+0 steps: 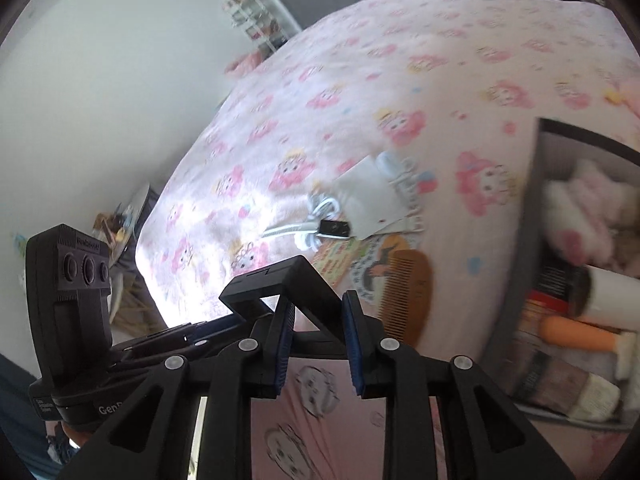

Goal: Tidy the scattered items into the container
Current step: 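Carry the black frame over the black box and lower it inside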

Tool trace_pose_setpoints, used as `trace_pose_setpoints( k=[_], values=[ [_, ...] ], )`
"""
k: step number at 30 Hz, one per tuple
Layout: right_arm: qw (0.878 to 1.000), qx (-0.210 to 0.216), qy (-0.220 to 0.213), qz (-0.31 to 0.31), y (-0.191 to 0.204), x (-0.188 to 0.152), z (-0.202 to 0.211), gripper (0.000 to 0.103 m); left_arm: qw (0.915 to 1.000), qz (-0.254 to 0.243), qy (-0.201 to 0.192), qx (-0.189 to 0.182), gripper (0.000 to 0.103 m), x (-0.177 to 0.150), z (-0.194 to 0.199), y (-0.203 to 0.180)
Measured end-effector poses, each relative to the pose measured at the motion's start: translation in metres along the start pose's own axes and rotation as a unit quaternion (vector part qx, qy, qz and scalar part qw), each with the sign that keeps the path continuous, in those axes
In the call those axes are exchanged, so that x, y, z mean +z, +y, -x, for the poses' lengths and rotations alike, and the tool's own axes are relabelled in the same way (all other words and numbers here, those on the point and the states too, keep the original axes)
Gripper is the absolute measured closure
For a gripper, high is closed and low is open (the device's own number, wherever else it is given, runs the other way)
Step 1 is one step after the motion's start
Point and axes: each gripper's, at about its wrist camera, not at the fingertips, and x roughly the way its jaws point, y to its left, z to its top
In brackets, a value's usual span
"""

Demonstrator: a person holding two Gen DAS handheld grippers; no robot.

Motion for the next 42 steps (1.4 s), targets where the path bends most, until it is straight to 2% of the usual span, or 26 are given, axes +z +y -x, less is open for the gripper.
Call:
trace_pose_setpoints(
  k=[1,3,4,7,12,18,28,37,42],
  values=[
    [1.0,-0.003,-0.008,-0.005,-0.024,-0.023,0.031,0.082,0.9999,-0.01,0.003,-0.004,0.071,-0.004,0.0,-0.012],
    [0.999,-0.019,-0.022,-0.018,-0.033,-0.02,0.055,0.082,0.9994,-0.03,0.013,-0.014,0.071,-0.007,-0.01,-0.037],
    [0.999,-0.026,-0.027,-0.022,-0.043,-0.03,0.066,0.082,0.999,-0.037,0.018,-0.018,0.071,-0.009,-0.019,-0.053],
    [0.997,-0.048,-0.044,-0.041,-0.067,-0.026,0.084,0.082,0.9968,-0.061,0.037,-0.037,0.071,-0.015,-0.042,-0.092],
    [0.991,-0.087,-0.067,-0.075,-0.11,-0.04,0.118,0.081,0.9912,-0.097,0.069,-0.058,0.071,-0.026,-0.079,-0.147],
    [0.983,-0.116,-0.083,-0.115,-0.152,-0.047,0.144,0.081,0.9847,-0.127,0.1,-0.065,0.071,-0.034,-0.119,-0.191],
    [0.978,-0.126,-0.093,-0.14,-0.188,-0.052,0.157,0.082,0.9779,-0.145,0.138,-0.062,0.071,-0.034,-0.166,-0.222],
    [0.976,-0.12,-0.067,-0.17,-0.225,-0.058,0.141,0.082,0.9748,-0.142,0.167,-0.041,0.071,-0.043,-0.202,-0.226],
    [0.973,-0.137,-0.069,-0.174,-0.23,-0.062,0.146,0.082,0.9784,-0.137,0.147,-0.046,0.071,-0.04,-0.195,-0.223]
  ],
)
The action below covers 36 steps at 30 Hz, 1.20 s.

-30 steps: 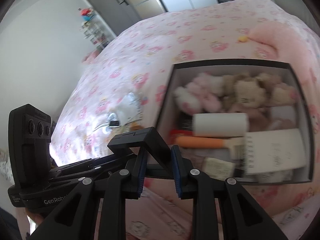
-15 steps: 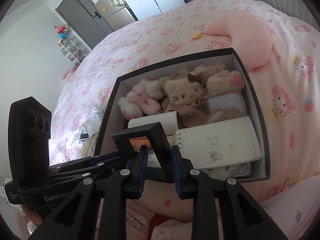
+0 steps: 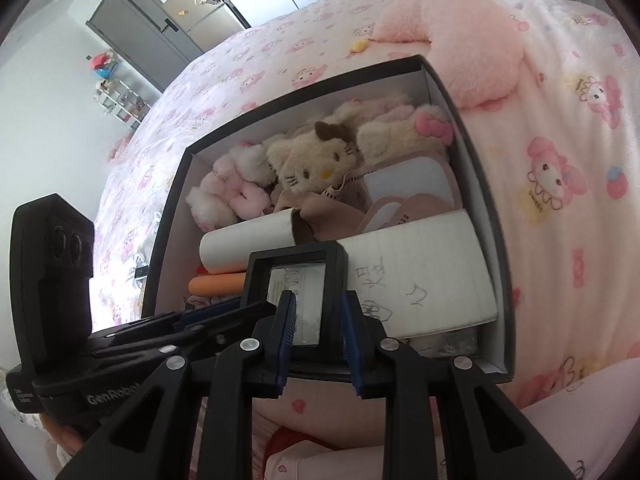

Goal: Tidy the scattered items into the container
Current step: 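Carry the black frame over the black box and lower it inside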

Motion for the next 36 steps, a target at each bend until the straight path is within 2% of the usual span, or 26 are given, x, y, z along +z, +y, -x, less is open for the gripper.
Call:
trace_pose_setpoints(
  k=[3,6,7,15,21,24,27,30,33,36],
  values=[
    [0.999,-0.03,-0.02,0.008,0.0,0.002,0.008,0.082,0.9994,0.024,-0.021,0.013,0.072,0.002,0.006,0.009],
    [0.998,-0.054,-0.033,0.019,0.001,0.003,0.015,0.082,0.9967,0.052,-0.035,0.052,0.071,0.002,0.008,0.016],
    [0.997,-0.063,-0.036,0.024,0.001,0.003,0.016,0.082,0.9967,0.05,-0.035,0.054,0.071,0.002,0.007,0.015],
    [0.996,-0.075,-0.03,0.025,-0.005,0.001,0.016,0.082,0.9999,0.007,-0.003,-0.013,0.073,-0.002,-0.009,-0.015],
    [0.997,-0.068,-0.022,0.013,-0.016,-0.002,0.011,0.082,0.9987,0.02,-0.042,0.021,0.074,-0.011,0.015,-0.001],
    [0.996,-0.082,-0.027,0.02,-0.011,-0.001,0.008,0.082,0.9982,0.017,-0.038,0.043,0.078,-0.005,0.01,0.001],
    [0.994,-0.104,-0.02,0.032,-0.008,-0.003,0.003,0.082,0.9986,-0.001,-0.027,0.046,0.079,-0.004,0.005,-0.002],
    [0.993,-0.109,-0.012,0.031,-0.01,-0.005,0.0,0.081,0.9989,-0.015,-0.021,0.04,0.079,0.0,-0.003,-0.008],
    [0.995,-0.1,-0.02,0.015,-0.017,-0.006,0.005,0.081,0.9999,-0.014,0.001,0.002,0.079,0.008,-0.012,-0.009],
    [0.993,-0.109,-0.043,0.005,-0.02,-0.006,0.01,0.081,0.9998,-0.014,0.012,-0.01,0.079,0.005,-0.02,-0.016]
  ],
)
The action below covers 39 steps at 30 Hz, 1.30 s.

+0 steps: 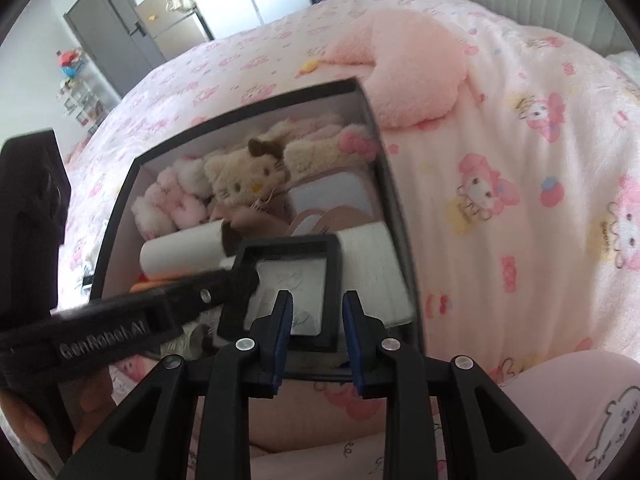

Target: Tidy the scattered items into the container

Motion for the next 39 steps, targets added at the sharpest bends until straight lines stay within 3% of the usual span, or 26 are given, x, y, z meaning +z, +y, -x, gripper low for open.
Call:
trace_pose_setpoints(
  k=[5,9,13,17,19,23,26,32,35,39],
  values=[
    [1.0,0.005,-0.024,0.002,0.0,0.001,0.008,0.081,0.9986,0.034,-0.023,-0.035,0.079,-0.003,0.018,0.013],
    [1.0,-0.013,-0.008,0.008,0.005,0.002,0.0,0.081,0.9979,0.044,-0.029,0.038,0.084,-0.001,0.012,0.01],
    [0.999,-0.036,-0.011,-0.003,0.001,0.002,0.0,0.081,0.9968,0.014,-0.025,0.074,0.084,-0.003,0.002,-0.006],
    [0.999,-0.04,-0.001,-0.018,-0.005,0.002,-0.003,0.08,0.9991,-0.003,-0.007,0.042,0.084,-0.004,-0.004,-0.017],
    [0.999,-0.043,-0.002,-0.016,-0.004,0.002,-0.003,0.078,0.9985,-0.017,-0.009,0.051,0.085,-0.006,-0.005,-0.022],
    [0.999,-0.043,-0.003,-0.012,-0.003,0.001,-0.003,0.077,0.9998,0.006,-0.013,0.01,0.085,-0.005,0.005,-0.007],
    [0.999,-0.045,-0.003,-0.011,-0.003,0.001,-0.004,0.077,0.9997,0.003,-0.023,-0.002,0.085,-0.003,0.007,-0.01],
    [0.999,-0.045,0.018,-0.015,-0.003,0.002,-0.013,0.076,0.9994,-0.003,0.004,-0.033,0.085,0.006,-0.01,-0.022],
    [0.999,-0.048,0.016,-0.01,-0.002,0.001,-0.013,0.076,0.9994,0.001,0.007,-0.034,0.084,0.005,-0.01,-0.02],
    [0.999,-0.05,0.001,-0.011,0.002,-0.001,-0.006,0.075,0.998,-0.044,-0.037,0.025,0.073,-0.004,0.022,-0.032]
  ],
)
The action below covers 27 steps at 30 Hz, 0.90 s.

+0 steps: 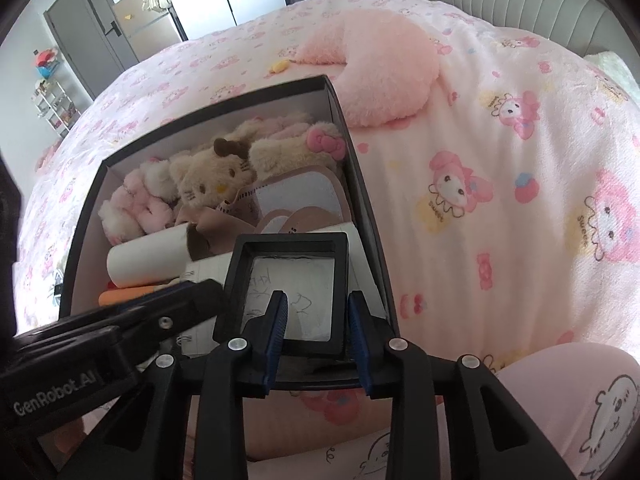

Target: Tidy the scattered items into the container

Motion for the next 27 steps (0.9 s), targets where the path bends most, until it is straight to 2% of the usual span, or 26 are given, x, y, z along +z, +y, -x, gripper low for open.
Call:
trace_pose_setpoints(
  k=[3,6,8,10,14,27],
  values=[
    [1.0,0.002,-0.02,-0.021,-0.001,-0.002,0.014,0.068,0.9988,-0.027,-0.034,0.025,0.062,-0.007,0.029,-0.008],
    [0.999,0.004,-0.03,-0.036,0.001,-0.005,0.027,0.067,0.9969,-0.041,-0.055,0.039,0.059,-0.016,0.052,-0.011],
    [0.999,0.009,-0.04,-0.031,0.009,-0.006,0.039,0.065,0.9964,-0.042,-0.063,0.039,0.058,-0.022,0.065,-0.011],
    [0.998,0.01,-0.053,-0.018,0.017,-0.008,0.05,0.059,0.9964,-0.04,-0.067,0.032,0.057,-0.028,0.076,-0.008],
    [0.997,0.017,-0.073,0.002,0.034,-0.013,0.071,0.058,0.9952,-0.036,-0.084,0.035,0.057,-0.036,0.095,-0.003],
    [0.995,0.033,-0.07,0.057,0.086,-0.033,0.092,0.058,0.9924,-0.019,-0.104,0.063,0.056,-0.062,0.137,0.021]
  ],
)
